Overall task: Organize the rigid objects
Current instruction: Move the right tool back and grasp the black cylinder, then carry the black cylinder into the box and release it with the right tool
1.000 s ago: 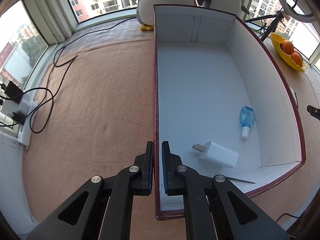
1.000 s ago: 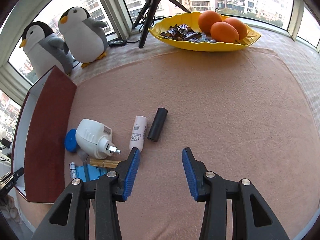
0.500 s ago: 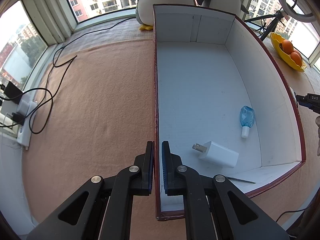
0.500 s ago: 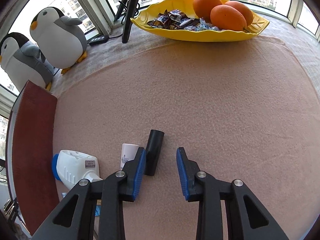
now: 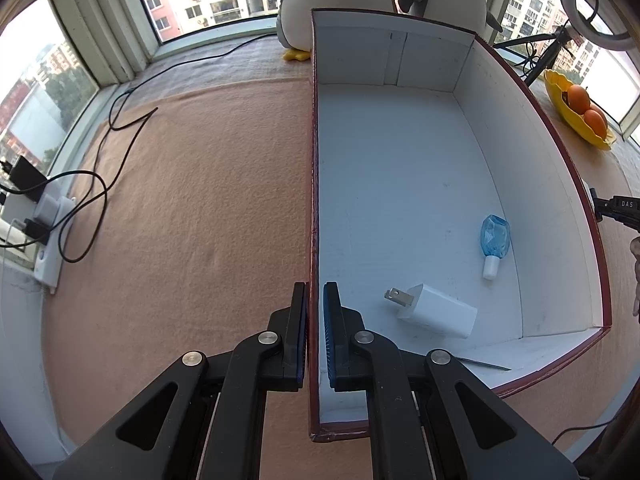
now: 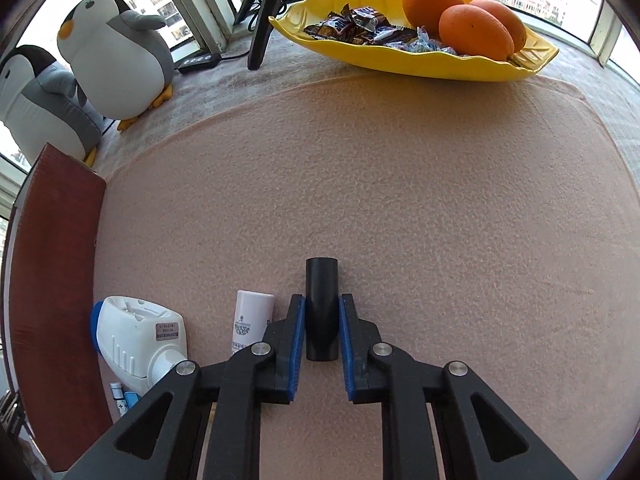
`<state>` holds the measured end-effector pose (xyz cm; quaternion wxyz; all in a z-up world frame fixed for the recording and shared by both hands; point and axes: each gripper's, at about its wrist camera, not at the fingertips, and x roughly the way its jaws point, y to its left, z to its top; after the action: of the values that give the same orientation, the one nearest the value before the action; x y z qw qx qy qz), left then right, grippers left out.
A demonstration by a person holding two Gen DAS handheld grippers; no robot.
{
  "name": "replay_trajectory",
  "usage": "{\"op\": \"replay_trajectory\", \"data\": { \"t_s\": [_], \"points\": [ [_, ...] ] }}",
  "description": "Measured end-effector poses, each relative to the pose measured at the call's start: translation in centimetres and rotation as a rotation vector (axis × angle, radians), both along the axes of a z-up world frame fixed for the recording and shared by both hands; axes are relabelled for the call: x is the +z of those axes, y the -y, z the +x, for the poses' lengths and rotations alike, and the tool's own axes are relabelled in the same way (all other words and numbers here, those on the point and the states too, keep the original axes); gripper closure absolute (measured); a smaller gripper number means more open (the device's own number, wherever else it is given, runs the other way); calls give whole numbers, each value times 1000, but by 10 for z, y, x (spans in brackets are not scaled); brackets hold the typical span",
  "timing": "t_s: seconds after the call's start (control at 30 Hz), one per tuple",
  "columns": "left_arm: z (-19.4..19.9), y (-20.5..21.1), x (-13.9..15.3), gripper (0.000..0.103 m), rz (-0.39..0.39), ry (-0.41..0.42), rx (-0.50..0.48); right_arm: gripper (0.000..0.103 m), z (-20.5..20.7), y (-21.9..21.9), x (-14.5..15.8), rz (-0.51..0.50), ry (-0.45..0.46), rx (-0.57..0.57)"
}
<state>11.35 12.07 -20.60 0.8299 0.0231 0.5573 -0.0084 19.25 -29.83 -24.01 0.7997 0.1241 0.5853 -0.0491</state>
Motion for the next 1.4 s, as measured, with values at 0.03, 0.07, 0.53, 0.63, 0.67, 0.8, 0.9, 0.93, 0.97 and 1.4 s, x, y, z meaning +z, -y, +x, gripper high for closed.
{"op": "replay_trajectory", "data": {
  "t_s": [0.03,0.07,0.53,0.63,0.67,0.8,0.9,0.93,0.97,1.4],
  "points": [
    [0,0,0,96,-2,0,4,88,-1,-1,3,-3,8,7],
    [0,0,0,96,-4,2,9,88,-1,-2,7,-9,19,15],
    [-5,-6,-2,96,-41,23,111,88,-2,-72,88,-4,185,261],
    [-6,-8,-2,96,-47,28,131,88,-4,-99,101,11,213,338],
    [-7,-8,-2,96,-49,29,137,88,-5,-108,104,16,220,365],
    [-8,-9,-2,97,-48,35,156,88,-9,-141,115,37,239,463],
    [-8,-9,-2,97,-50,39,171,88,-13,-163,119,47,247,524],
    [-8,-10,-2,97,-50,40,175,88,-14,-170,121,49,249,543],
    [-8,-10,-2,97,-51,41,178,88,-15,-177,122,50,250,563],
    [-6,-10,-4,97,-47,44,206,88,-38,-254,114,15,240,794]
  ]
}}
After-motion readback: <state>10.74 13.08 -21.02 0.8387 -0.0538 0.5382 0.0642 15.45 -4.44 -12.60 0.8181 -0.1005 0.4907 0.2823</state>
